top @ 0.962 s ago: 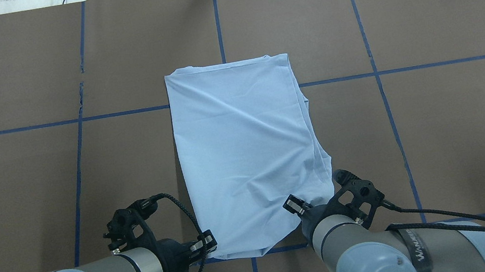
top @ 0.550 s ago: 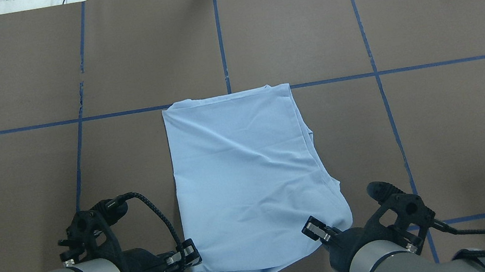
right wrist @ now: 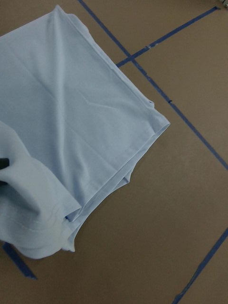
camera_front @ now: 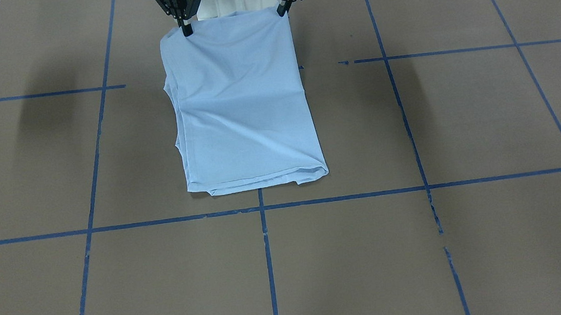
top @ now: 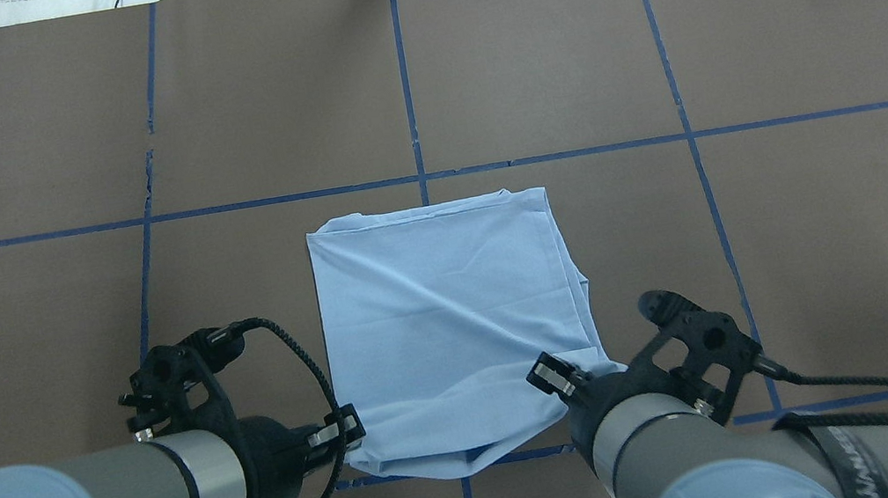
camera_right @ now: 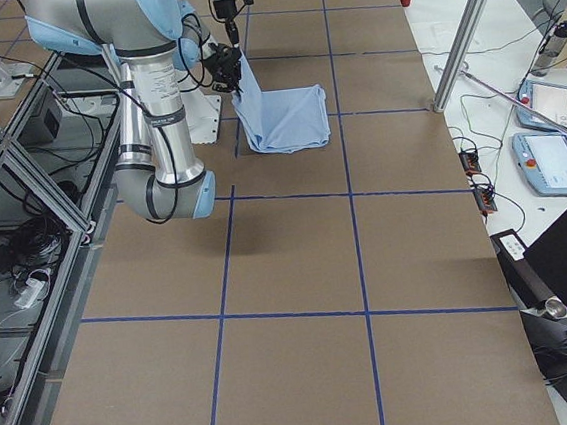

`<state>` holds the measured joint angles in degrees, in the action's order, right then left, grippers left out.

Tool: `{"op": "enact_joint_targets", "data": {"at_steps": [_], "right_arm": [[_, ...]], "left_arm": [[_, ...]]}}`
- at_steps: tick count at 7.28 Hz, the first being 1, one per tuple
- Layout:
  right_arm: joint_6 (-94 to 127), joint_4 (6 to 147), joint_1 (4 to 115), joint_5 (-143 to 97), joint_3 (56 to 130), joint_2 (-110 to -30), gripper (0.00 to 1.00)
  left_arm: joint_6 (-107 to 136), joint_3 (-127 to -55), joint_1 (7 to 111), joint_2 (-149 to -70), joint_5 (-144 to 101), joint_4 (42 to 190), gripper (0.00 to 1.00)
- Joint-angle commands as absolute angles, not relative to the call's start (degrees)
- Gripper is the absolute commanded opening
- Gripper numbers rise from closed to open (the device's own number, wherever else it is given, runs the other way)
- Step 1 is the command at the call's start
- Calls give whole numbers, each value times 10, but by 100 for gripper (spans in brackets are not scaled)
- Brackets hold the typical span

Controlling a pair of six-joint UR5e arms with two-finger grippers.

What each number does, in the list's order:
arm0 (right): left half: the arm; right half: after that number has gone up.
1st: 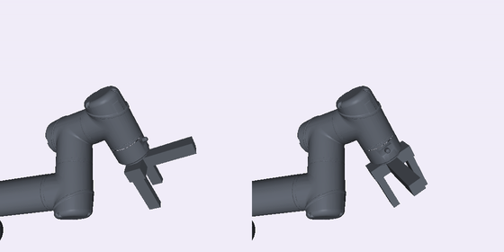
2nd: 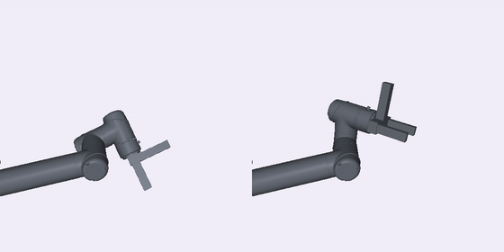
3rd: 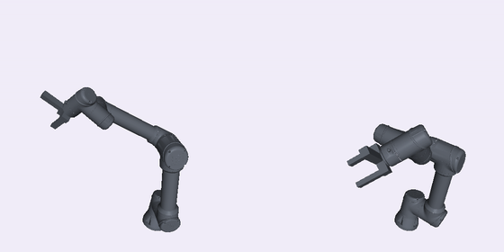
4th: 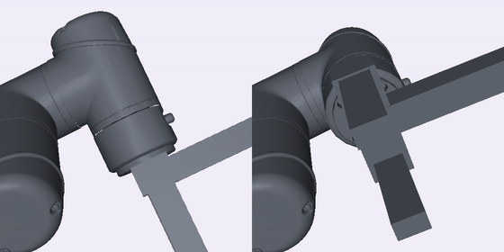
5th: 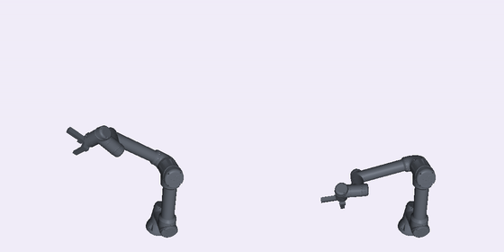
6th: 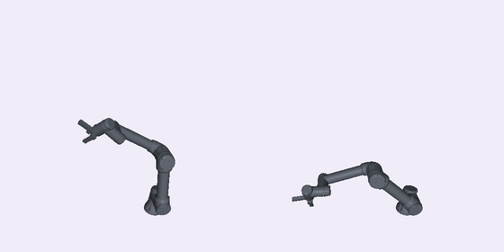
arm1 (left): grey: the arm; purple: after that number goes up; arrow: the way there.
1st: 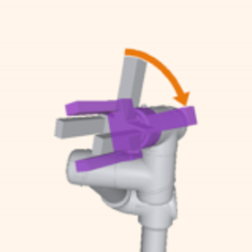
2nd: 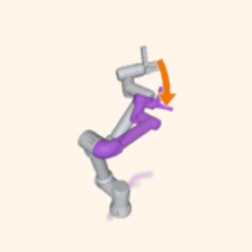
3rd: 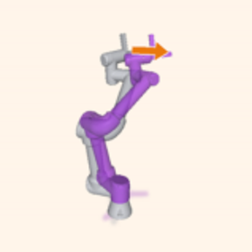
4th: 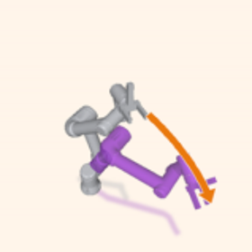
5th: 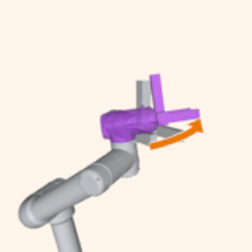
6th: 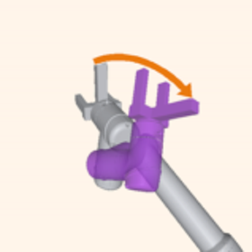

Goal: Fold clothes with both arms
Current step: 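Lift the near edge with both grippers and fold it away from the robot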

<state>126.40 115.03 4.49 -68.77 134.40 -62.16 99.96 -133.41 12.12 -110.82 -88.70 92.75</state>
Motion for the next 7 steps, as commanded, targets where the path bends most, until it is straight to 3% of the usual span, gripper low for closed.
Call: {"op": "enact_joint_targets", "data": {"at_steps": [1,3,7], "right_arm": [[1221,1059,108,-705,1242,-602,0],[1196,969,147,-715,1148,-599,0],[1154,883,183,-724,1049,-586,0]], "left_arm": [[951,-1265,170,-1137,-888,932,0],[921,-1215,203,-1147,-888,956,0],[879,-1061,252,-1167,-888,1064,0]]}}
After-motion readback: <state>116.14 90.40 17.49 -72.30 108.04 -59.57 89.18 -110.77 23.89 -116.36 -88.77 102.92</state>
